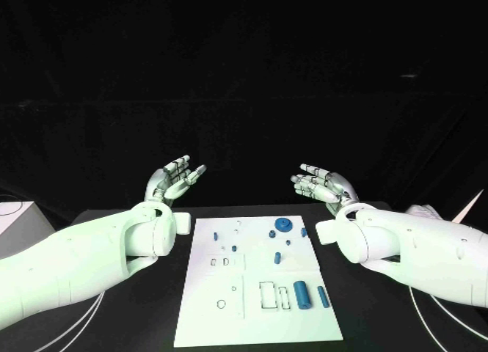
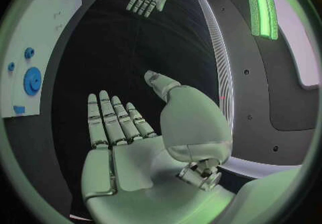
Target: Assemble the parts on the task board
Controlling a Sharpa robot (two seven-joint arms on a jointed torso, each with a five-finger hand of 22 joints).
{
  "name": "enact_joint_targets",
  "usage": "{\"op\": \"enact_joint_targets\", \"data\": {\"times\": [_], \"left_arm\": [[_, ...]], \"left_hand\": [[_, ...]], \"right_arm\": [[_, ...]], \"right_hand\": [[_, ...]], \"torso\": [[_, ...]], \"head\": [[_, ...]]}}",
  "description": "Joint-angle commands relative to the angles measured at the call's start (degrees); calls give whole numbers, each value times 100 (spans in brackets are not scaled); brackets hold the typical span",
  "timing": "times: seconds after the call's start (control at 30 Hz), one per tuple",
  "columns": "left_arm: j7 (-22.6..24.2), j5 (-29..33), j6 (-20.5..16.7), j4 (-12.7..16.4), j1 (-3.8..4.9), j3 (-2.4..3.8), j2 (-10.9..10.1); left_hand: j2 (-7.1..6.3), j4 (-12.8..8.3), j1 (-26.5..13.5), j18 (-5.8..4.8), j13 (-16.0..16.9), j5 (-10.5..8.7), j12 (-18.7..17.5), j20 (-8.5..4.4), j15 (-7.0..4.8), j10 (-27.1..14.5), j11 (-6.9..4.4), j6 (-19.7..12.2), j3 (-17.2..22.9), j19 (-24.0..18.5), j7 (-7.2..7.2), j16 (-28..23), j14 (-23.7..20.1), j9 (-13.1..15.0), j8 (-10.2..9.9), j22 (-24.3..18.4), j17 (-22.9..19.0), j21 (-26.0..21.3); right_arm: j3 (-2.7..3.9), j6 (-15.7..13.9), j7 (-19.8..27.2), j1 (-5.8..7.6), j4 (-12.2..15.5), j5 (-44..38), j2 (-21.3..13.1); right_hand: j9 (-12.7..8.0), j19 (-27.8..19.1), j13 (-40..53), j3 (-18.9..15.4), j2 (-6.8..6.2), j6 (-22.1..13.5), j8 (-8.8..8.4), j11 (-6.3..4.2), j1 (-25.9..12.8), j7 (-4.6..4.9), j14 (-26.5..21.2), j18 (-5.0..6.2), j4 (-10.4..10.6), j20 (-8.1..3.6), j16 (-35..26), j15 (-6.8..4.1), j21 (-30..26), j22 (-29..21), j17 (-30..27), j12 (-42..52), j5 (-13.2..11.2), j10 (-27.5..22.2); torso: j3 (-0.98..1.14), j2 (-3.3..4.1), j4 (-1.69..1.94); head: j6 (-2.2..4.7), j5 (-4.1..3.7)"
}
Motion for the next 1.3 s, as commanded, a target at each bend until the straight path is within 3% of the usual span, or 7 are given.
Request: {"op": "enact_joint_targets", "data": {"times": [0.03,0.23,0.33,0.77,0.97,1.17,1.3], "left_arm": [[269,62,684,-109,48,-9,46],[278,64,721,-147,64,-13,58],[413,48,772,349,84,-3,-318],[249,-162,954,1200,127,51,-901],[160,-273,1220,1670,141,72,-1175],[107,-295,1403,2037,145,83,-1355],[73,-300,1484,2237,146,85,-1463]], "left_hand": [[-18,43,320,107,17,48,42,51,63,128,39,148,52,129,622,48,154,26,42,21,23,40],[76,85,467,178,90,42,171,49,-30,1167,227,702,62,940,743,318,1366,120,191,157,203,323],[94,41,507,302,157,38,306,34,-136,2166,155,1105,124,1244,725,578,2289,191,304,230,357,525],[-10,-165,523,518,177,30,495,-165,-529,3617,-152,2574,551,2091,527,1166,3450,397,706,571,786,1318],[-151,-319,484,506,170,17,344,-396,-713,3825,-258,2694,847,2411,462,1661,3975,367,695,966,1193,2006],[-214,-465,403,478,173,8,231,-539,-819,3884,-294,2743,956,2395,433,2421,4158,339,658,1528,1678,2846],[-238,-559,274,465,174,17,216,-565,-831,3917,-305,2787,1129,1957,432,3230,3834,310,612,2188,2144,3737]], "right_arm": [[-60,980,-363,93,-115,-460,29],[-156,1226,-463,217,-243,-559,52],[-147,792,-282,321,-432,-2474,-2],[-121,788,-882,586,-329,-4959,-159],[-104,1150,-1690,701,-122,-6351,-263],[-97,1367,-2217,734,-63,-7427,-263],[-98,1369,-2425,699,-95,-7833,-204]], "right_hand": [[50,330,28,149,-46,327,85,29,461,819,413,142,-152,55,63,14,71,38,47,62,-61,393],[309,1605,104,195,-163,1899,449,-181,953,642,1545,380,-476,45,319,-221,362,148,179,207,-246,1996],[379,1881,101,232,-203,2393,556,-253,1012,582,1807,437,-522,7,420,-308,479,172,214,226,-249,2267],[431,3137,104,293,-374,3139,773,-607,1118,305,3218,423,-612,-553,971,-831,1294,488,570,229,-204,3335],[496,4024,137,-45,-444,3500,806,-911,1151,87,4717,414,-646,-1086,1952,-1289,2737,1365,1383,176,-237,3943],[594,4076,185,330,-655,3574,687,-986,958,34,4805,405,-551,-1144,3497,-1347,3695,2099,2702,145,-280,3989],[714,4719,240,569,-787,3533,663,-937,851,13,4911,99,-408,-1121,5724,-1290,5621,4453,4795,138,-309,3850]], "torso": [[-2,0,-2],[-2,0,-2],[-8,156,30],[-1,453,128],[-13,619,183],[-46,729,258],[-58,789,306]], "head": [[1,0],[1,0],[-132,-48],[-138,-179],[-118,-265],[-73,-368],[-43,-373]]}}
